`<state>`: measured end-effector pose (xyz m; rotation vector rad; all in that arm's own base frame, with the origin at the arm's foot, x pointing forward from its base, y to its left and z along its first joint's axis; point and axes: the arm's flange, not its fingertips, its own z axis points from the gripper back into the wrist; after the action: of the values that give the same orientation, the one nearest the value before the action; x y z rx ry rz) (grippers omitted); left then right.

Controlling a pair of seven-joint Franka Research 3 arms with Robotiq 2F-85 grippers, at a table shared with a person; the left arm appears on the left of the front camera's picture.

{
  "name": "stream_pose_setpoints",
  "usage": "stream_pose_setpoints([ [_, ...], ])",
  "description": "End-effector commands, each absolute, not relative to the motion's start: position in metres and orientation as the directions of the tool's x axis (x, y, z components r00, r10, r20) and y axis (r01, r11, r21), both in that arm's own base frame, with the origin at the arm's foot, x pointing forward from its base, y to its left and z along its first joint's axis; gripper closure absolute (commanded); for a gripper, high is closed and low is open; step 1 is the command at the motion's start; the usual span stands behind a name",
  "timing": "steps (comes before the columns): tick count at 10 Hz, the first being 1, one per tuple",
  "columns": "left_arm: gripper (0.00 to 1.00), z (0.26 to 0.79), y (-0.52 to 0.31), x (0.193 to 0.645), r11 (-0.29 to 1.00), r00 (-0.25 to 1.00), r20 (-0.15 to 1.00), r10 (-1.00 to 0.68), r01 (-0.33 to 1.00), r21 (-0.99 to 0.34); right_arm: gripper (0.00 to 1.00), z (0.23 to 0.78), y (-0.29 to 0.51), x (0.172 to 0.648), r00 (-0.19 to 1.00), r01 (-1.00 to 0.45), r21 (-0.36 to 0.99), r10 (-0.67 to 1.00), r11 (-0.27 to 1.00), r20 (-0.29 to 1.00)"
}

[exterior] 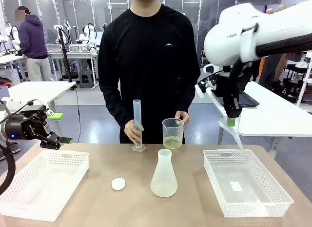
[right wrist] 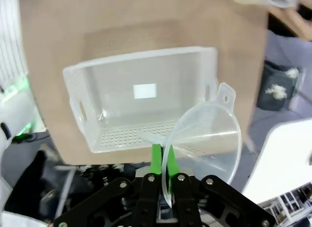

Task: Prepare the solutions needed for the experiment.
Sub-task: Pick up the Plastic Funnel and insert it into the Big flask.

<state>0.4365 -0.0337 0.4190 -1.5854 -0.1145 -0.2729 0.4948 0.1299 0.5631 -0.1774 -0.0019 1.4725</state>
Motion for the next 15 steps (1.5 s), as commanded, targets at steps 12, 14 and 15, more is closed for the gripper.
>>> stream_pose_setpoints([
  [12, 0.0, 0.422, -0.034, 0.437, -0.038, 0.965, 0.241, -0.099, 0.239, -0.97, 1.0, 0.558, 0.132, 0.406, 0.115, -0.936, -0.34, 0.992, 0.09, -0.054],
  [14, 0.0, 0.422, -0.034, 0.437, -0.038, 0.965, 0.241, -0.099, 0.239, -0.97, 0.96, 0.556, 0.132, 0.406, 0.107, -0.938, -0.335, 0.993, 0.086, -0.046],
  [15, 0.0, 0.422, -0.034, 0.437, -0.038, 0.965, 0.241, -0.099, 0.239, -0.97, 0.96, 0.562, 0.159, 0.408, 0.025, -0.912, -0.411, 0.999, 0.003, -0.047],
])
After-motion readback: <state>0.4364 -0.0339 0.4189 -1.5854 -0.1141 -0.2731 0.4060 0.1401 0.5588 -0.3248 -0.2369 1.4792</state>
